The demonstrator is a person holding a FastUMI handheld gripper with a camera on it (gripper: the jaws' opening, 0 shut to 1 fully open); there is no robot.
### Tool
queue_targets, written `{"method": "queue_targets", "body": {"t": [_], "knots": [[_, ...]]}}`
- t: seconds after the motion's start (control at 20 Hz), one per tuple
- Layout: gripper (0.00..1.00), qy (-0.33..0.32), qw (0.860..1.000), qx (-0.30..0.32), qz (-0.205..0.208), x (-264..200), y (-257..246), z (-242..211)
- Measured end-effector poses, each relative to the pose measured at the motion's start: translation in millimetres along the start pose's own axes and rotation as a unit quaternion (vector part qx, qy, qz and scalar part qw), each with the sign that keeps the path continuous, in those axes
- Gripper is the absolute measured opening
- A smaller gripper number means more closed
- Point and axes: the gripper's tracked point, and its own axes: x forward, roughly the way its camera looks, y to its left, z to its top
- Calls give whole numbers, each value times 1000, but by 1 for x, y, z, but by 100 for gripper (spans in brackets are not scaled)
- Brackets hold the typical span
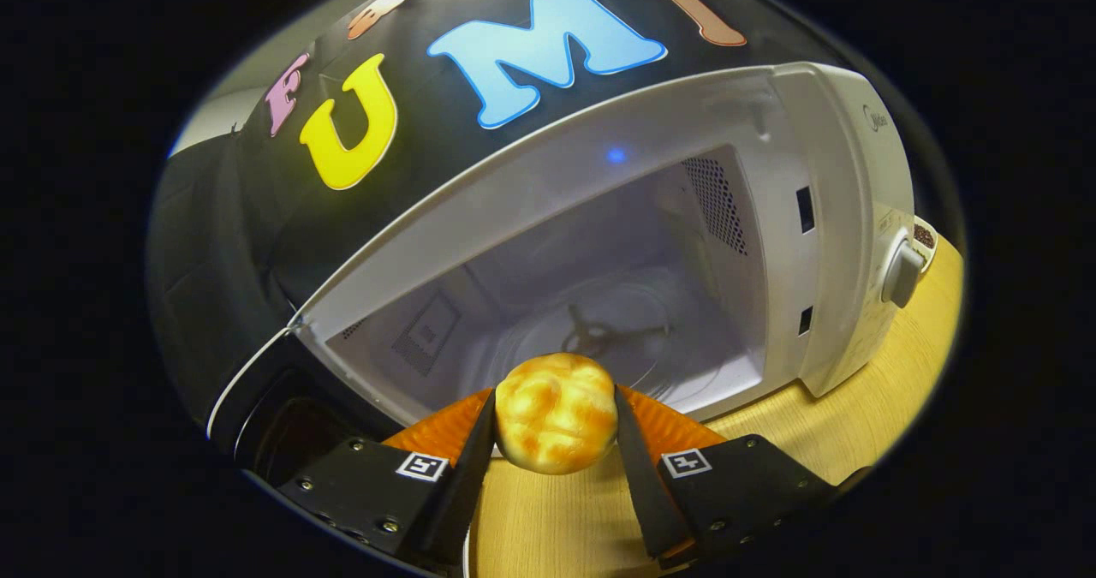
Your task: Open the microwave, put the food inside, and close the microwave door.
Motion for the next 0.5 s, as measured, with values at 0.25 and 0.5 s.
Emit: {"method": "queue_targets", "body": {"t": [0.25,0.5], "knots": [[76,0,1000,9,-14,23,-3,-7],[81,-13,999,6,-39,35,-7,-7]]}}
